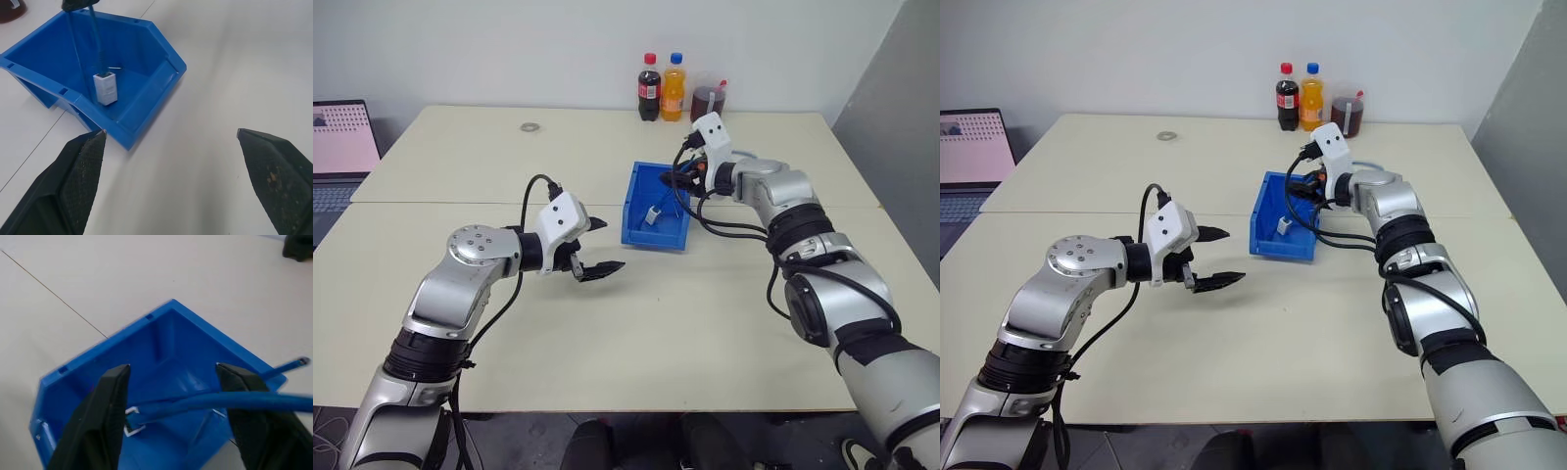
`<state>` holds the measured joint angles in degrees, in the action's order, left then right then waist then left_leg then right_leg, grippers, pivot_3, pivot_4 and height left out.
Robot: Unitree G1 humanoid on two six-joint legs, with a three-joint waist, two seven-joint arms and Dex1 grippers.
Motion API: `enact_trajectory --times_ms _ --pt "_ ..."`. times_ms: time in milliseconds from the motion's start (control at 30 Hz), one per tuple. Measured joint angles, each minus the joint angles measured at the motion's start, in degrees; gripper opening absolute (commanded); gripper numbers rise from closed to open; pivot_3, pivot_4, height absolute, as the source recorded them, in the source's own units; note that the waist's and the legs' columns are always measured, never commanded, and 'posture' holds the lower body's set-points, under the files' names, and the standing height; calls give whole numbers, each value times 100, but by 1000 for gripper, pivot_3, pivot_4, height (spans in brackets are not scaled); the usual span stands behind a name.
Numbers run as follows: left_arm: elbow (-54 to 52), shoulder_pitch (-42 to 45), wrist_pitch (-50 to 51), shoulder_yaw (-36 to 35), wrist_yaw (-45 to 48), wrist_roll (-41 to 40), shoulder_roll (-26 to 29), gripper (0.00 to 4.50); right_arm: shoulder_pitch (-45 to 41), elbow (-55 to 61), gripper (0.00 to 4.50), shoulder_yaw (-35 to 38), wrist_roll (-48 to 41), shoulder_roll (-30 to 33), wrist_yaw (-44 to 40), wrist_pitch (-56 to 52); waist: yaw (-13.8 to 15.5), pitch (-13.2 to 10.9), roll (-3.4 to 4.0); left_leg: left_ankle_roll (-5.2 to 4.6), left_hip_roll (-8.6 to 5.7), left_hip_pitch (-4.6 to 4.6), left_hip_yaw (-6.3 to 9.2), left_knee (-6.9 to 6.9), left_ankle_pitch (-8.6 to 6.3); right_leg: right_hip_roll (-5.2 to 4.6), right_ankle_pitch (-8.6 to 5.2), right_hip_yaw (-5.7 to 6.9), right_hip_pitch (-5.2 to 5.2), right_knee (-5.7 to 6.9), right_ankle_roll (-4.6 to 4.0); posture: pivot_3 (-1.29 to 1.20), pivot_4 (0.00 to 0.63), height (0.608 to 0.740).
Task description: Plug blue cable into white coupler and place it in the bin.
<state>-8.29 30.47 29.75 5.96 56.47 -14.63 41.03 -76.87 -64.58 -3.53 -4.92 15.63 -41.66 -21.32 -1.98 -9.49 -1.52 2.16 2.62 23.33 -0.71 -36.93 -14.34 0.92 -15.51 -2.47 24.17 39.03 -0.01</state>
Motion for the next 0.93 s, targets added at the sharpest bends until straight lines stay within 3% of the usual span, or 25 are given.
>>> enact_trajectory --times_ms 100,133,467,567,800,933 --pt "0 0 1 14 -55 3 -31 4500 -83 -225 4405 -13 162 109 -126 130 -1 0 0 0 0 -1 0 -4 0 -1 1 -1 0 5 1 0 150 740" --pt "-1 0 1 40 -72 3 -32 4500 -124 -280 4476 -29 209 153 -214 182 -2 0 0 0 -1 -1 0 -4 0 0 1 -1 0 7 1 0 150 740" --pt "197 -40 -9 -52 -364 39 -103 4500 -186 9 4476 -437 633 925 -1864 294 10 -3 5 0 0 -1 5 -5 0 0 1 4 -1 6 1 0 150 740" --pt "205 -189 17 -324 -676 34 -121 4500 554 1319 4476 -261 400 1261 -2116 110 19 -3 5 0 7 0 17 -6 0 -6 1 8 -5 5 1 0 150 740" --pt "245 -762 9 -1007 -989 -35 15 4500 4103 6172 4476 739 -711 1624 -1608 -1439 49 -5 8 1 9 12 56 -11 0 -19 -1 21 -1 14 4 0 150 740" --pt "466 -666 22 -1222 -1096 -99 18 4500 4889 7556 4476 1262 -998 1688 -1005 -1952 25 -7 7 1 -8 -16 44 -14 1 -8 -2 12 -17 14 36 0 150 740"
